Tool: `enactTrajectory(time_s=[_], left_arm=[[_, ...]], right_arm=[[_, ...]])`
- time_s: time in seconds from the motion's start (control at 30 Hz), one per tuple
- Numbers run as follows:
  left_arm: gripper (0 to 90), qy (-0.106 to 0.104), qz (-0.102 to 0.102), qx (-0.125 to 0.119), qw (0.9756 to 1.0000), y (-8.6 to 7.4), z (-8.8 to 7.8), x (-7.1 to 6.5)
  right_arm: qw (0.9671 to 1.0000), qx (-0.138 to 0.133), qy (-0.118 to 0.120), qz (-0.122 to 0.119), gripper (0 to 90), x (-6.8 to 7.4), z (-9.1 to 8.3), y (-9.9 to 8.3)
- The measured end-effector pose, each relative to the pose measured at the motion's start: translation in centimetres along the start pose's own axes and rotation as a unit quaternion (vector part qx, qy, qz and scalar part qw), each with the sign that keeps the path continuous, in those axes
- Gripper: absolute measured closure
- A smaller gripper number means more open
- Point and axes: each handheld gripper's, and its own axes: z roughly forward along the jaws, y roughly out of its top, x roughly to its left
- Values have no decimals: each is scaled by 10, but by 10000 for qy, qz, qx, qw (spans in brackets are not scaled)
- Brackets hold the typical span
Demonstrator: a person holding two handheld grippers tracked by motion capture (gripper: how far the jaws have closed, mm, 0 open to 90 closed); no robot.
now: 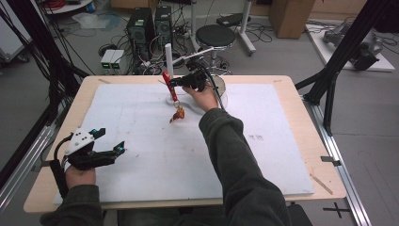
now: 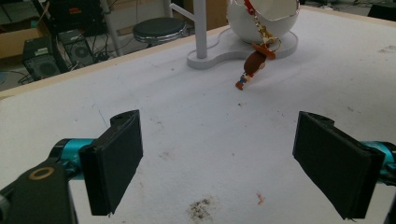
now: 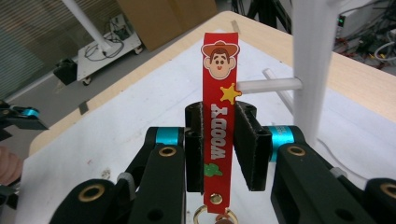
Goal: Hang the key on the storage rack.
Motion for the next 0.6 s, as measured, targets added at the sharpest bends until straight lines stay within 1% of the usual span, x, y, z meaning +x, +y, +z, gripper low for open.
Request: enactTrajectory(time_s=[0.17,0.2,0.27,0.3,0.37,0.6], left_arm=[[164,1,8,-10,10000,0,0,-1],[164,3,10,-10,10000,0,0,-1],[164,2,9,-14,10000,0,0,0],[164,2,8,-14,10000,0,0,0],[164,2,17,-13,10000,0,0,0],[164,2,11,-13,10000,0,0,-1]], right_arm=[[9998,89,-131,75,747,-5,1,-2],[9998,78,-162,58,747,-6,1,-2],[9997,71,-191,99,747,-7,1,-3],[9996,84,-222,136,747,-7,1,-3],[9996,101,-243,124,747,-8,2,-3],[9990,136,-359,208,747,-9,6,-5]])
